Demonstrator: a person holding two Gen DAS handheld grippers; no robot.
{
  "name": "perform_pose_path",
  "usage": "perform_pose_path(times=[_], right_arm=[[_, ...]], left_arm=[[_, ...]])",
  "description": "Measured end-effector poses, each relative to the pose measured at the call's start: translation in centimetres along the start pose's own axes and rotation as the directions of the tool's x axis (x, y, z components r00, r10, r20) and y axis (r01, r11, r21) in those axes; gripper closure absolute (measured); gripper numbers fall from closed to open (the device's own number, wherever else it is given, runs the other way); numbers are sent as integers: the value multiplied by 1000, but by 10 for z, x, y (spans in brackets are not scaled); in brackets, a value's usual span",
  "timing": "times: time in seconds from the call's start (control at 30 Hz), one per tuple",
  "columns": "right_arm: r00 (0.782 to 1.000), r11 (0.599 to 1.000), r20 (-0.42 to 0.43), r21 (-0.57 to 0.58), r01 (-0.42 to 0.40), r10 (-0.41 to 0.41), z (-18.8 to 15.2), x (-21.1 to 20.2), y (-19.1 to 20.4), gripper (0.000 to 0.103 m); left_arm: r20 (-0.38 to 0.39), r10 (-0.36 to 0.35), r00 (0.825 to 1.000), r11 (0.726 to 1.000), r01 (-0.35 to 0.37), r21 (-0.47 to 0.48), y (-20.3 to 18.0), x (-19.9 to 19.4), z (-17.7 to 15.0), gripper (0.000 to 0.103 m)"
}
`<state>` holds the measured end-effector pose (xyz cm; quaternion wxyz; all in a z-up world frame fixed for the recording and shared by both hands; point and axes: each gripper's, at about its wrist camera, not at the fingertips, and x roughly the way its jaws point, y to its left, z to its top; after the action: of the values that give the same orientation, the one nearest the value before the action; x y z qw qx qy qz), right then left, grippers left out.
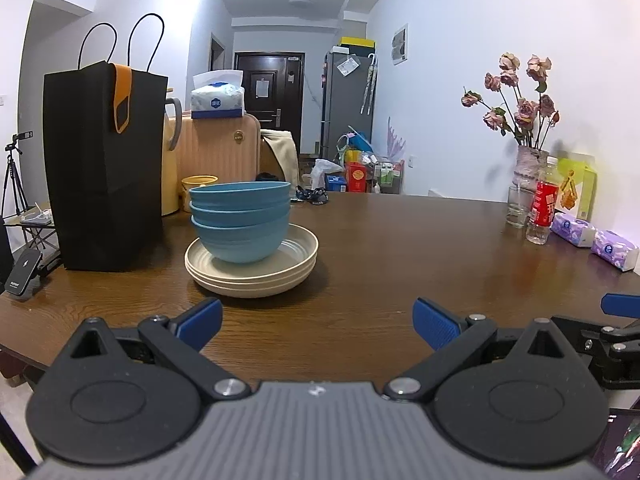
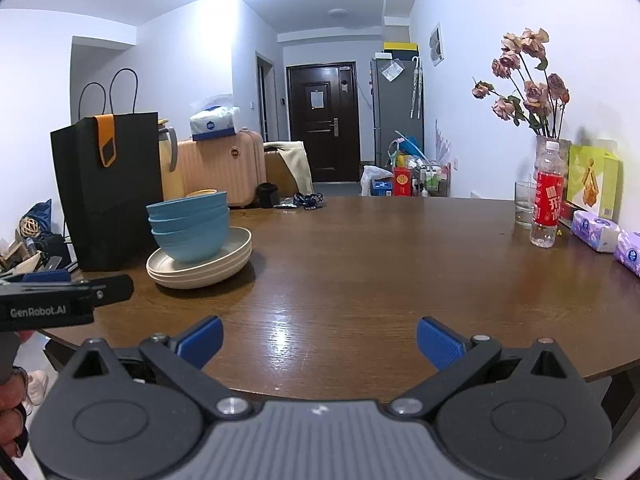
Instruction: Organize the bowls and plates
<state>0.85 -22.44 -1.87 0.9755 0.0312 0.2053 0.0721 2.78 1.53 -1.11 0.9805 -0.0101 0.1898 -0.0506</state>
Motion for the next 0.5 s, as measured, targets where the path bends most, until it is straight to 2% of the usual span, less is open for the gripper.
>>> perform_pose_path(times=[0.5], right_arm=[[1000,1000,5,1,-9,9,0,0,1,0]], left_arm=[[6,-4,1000,1000,4,1,0,-2,-1,0]])
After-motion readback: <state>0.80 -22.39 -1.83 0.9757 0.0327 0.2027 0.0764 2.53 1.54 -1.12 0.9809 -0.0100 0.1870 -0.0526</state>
